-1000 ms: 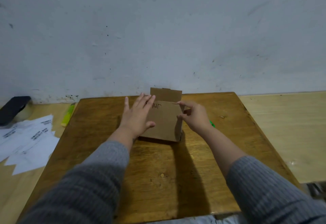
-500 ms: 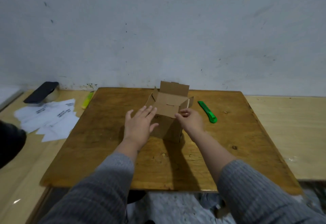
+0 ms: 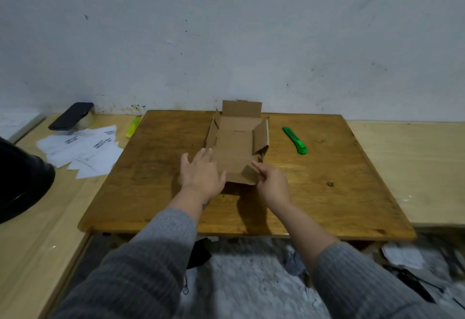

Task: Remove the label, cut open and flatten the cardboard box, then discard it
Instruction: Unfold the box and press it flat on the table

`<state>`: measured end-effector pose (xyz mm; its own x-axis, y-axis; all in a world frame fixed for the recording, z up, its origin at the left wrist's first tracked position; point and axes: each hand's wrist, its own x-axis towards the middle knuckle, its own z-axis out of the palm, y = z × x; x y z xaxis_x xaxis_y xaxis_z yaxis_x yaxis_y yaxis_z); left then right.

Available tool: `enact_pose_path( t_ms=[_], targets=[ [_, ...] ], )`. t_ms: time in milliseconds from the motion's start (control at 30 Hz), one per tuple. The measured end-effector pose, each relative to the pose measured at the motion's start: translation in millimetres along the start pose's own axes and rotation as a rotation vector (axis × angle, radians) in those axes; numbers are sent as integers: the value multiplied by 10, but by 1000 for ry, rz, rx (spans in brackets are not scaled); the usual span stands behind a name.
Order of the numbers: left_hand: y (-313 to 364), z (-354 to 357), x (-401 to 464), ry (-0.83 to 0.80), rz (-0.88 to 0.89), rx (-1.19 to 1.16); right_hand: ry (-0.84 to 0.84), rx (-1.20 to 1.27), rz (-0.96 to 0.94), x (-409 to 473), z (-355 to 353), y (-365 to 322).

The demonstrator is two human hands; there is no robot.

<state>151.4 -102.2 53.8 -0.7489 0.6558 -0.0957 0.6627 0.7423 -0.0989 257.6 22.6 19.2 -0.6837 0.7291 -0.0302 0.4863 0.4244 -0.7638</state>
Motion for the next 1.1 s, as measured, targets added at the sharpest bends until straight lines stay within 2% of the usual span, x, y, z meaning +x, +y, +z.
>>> enact_pose_path(
  t_ms=[67,233,467,667,833,900,1100],
  targets=[
    [-24,86,-98,-65,2,36,65,-32,-11,-133,35,99],
    [-67,380,-344,-194,-90,5,155,-168,123,-407,108,263],
    [-195,774,-407,-237,-43,-54,40,-531,205,-520,202,474],
    [-313,1038,-422,-266,-22,-174,-80,-684,255,-479,274,615],
    [-355,1053,-433,-247,-7,-193,-125,-700,301,-457,311,586],
    [-350,1008,-447,-188,-12,-190,-120,-703,286,-449,268,503],
    [-308,661,-253,60,-9,-123,-52,-775,73,-394,186,152]
  ],
)
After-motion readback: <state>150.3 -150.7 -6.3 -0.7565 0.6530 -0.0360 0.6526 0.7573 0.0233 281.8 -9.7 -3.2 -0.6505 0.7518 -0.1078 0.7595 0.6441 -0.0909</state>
